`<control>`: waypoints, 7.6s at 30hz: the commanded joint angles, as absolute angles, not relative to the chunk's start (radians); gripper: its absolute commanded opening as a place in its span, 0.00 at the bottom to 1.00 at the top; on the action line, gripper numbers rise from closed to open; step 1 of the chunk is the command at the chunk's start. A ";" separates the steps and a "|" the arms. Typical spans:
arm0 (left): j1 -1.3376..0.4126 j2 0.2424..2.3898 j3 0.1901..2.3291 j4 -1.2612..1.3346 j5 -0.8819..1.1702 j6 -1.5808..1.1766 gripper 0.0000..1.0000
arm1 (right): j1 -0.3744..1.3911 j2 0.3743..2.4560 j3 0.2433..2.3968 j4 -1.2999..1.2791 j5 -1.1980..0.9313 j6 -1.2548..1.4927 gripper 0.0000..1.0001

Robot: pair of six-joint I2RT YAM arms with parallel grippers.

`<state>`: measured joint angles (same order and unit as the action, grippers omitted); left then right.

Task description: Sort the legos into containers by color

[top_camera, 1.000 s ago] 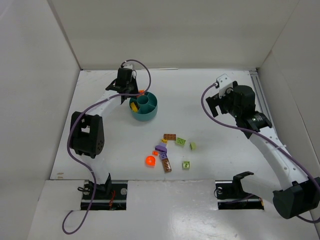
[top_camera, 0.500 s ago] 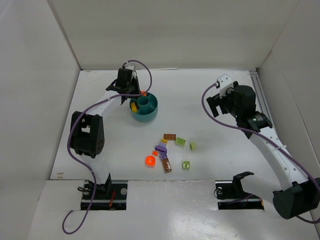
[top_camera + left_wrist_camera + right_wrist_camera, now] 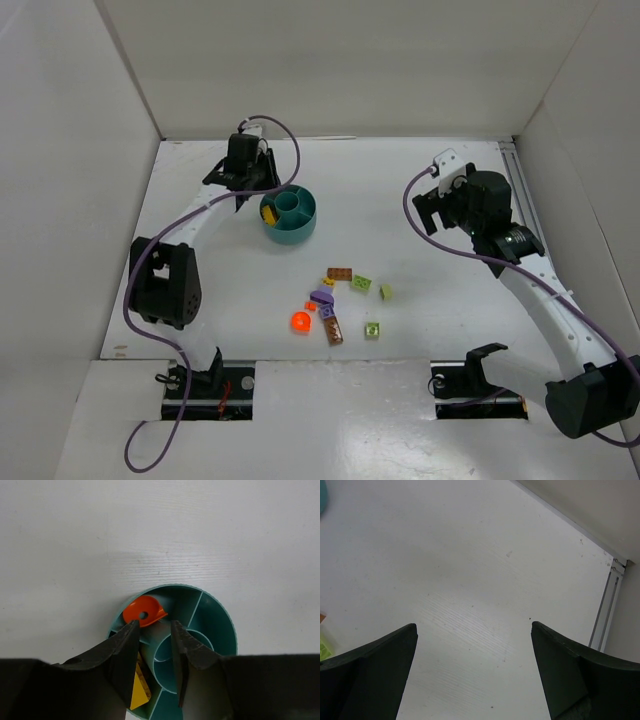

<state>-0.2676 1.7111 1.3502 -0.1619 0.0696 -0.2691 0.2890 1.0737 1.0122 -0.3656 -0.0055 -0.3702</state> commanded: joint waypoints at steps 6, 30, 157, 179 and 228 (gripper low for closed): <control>-0.272 1.537 1.336 -0.158 0.071 -0.256 0.56 | 0.284 1.052 0.999 -0.293 -0.077 -0.371 1.00; -1.069 0.954 0.650 -0.520 -0.264 -1.368 0.90 | 0.419 0.943 0.781 -0.202 -0.100 -0.302 1.00; -0.334 1.683 1.068 0.474 -0.037 0.382 0.00 | 0.402 1.204 1.063 -0.365 0.133 -0.420 1.00; -0.354 1.701 1.057 0.387 -0.075 0.333 0.00 | 0.402 1.175 1.035 -0.365 0.152 -0.420 1.00; -0.364 1.459 1.029 0.302 -0.117 0.229 0.45 | 0.393 1.071 0.989 -0.362 0.100 -0.420 1.00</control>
<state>-0.3710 1.5425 1.0294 0.2985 -0.1444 0.2558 0.3985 1.0977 0.9974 -0.4099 0.1303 -0.4370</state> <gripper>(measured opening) 0.438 0.995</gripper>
